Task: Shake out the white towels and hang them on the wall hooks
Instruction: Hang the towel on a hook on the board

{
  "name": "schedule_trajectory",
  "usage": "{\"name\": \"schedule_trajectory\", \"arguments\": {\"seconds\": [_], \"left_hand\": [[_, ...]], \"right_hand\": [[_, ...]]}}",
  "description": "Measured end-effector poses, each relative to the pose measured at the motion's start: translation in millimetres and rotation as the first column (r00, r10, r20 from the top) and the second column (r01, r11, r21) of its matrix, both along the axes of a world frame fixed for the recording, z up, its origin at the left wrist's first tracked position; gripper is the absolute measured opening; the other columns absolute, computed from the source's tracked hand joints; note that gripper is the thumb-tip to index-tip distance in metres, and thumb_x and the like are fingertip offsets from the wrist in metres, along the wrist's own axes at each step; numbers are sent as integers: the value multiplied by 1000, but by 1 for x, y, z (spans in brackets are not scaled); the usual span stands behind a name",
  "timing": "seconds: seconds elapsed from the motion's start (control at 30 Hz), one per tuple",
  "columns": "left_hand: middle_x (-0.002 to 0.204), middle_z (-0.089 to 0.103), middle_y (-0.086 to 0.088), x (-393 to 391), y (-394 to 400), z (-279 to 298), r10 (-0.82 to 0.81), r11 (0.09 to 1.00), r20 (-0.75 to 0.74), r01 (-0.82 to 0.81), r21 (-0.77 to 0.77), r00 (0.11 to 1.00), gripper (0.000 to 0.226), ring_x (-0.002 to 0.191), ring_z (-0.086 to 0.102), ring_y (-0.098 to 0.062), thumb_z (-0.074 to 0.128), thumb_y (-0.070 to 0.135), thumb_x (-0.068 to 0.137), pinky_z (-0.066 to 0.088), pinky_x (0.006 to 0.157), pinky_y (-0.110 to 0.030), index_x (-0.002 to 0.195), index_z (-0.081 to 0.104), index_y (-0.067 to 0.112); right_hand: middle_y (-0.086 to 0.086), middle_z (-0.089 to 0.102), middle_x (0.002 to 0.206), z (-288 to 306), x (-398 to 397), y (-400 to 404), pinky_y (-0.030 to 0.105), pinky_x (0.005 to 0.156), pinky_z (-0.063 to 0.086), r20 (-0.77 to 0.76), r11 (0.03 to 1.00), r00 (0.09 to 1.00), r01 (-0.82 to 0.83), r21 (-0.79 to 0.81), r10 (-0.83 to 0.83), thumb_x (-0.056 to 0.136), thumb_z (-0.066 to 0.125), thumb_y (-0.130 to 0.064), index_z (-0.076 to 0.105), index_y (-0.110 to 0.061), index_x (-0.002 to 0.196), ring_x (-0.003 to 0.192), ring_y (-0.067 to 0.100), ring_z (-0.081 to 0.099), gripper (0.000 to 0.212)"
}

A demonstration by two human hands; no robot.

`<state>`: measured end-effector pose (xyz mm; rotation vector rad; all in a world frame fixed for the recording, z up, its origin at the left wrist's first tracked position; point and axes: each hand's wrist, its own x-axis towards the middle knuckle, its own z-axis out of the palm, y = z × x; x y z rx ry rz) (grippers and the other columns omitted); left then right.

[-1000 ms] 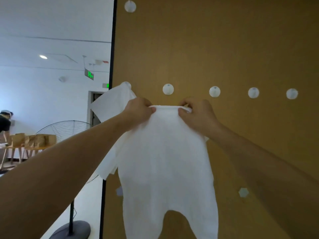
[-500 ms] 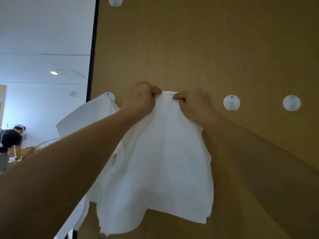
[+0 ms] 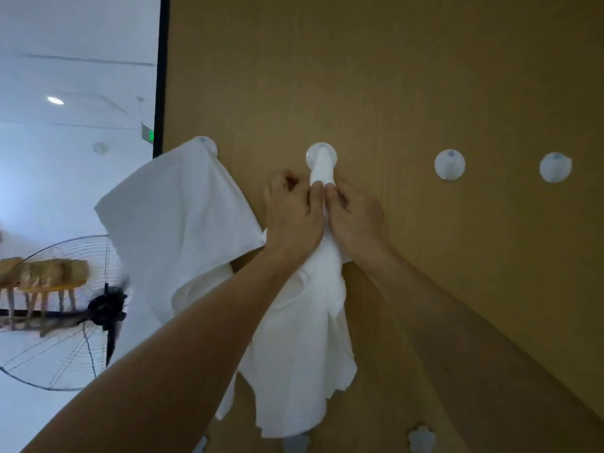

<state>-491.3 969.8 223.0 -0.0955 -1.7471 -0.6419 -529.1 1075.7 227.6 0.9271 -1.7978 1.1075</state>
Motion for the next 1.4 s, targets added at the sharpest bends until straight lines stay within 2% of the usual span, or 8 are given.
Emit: {"name": "schedule_trajectory", "arguments": {"seconds": [0.17,0.27,0.33,0.57,0.77,1.0,1.23,1.4], "left_hand": [[143,40,-10,6,-8,-50,55,997,102,-49,-62,993,54,129,38,-28,35,34,104,34,107,-37,154,24,19],[138,49,9,16,-13,-73,-74,996,142,80,-34,987,46,130,43,-13,30,39,106,33,110,-25,150,34,24],[158,30,-2,28,-15,-82,-79,987,212,107,-122,974,52,145,27,-16,31,27,107,18,120,-27,156,19,14],[164,13,-4,62,-25,-101,-235,951,421,298,-89,876,64,141,34,-18,40,29,104,28,107,-21,157,9,13],[161,23,-12,104,-19,-102,-86,961,294,158,-228,952,54,150,15,-28,46,30,100,18,121,-39,150,35,12],[142,53,-9,177,69,-102,-302,882,283,379,-279,910,40,133,42,-30,54,26,94,36,109,-45,133,59,16],[134,58,-5,280,239,-135,-409,785,441,554,-277,799,40,125,47,-28,56,32,93,41,103,-39,131,60,21],[138,55,-7,380,387,-168,-549,602,531,746,-284,645,44,128,44,-29,59,33,92,38,107,-38,134,58,20]], "right_hand": [[8,44,139,-40,20,3,43,105,35,-72,886,904,428,176,-422,103,38,-32,52,-17,140,125,26,42,42],[11,43,144,-57,35,-1,43,107,36,11,878,905,410,248,-425,106,30,-29,33,-12,152,127,26,44,49],[14,46,143,-68,47,-5,42,106,39,71,877,903,390,279,-424,107,27,-28,28,-10,154,127,28,47,51],[5,56,137,-110,103,0,35,98,44,442,921,836,172,350,-324,106,34,-35,46,-15,143,123,25,55,44],[7,59,132,-117,152,39,31,95,47,522,909,754,252,332,-399,101,46,-25,56,-11,134,116,22,58,38],[8,37,155,-118,232,115,32,111,35,328,694,637,485,533,-697,91,56,-33,36,-21,152,140,26,37,65],[10,38,154,-149,378,277,44,106,42,277,465,380,614,638,-883,91,53,-41,32,-27,152,136,35,39,66],[12,42,149,-178,513,409,48,108,40,302,318,143,661,680,-942,89,56,-41,32,-25,152,135,38,37,69]]}}
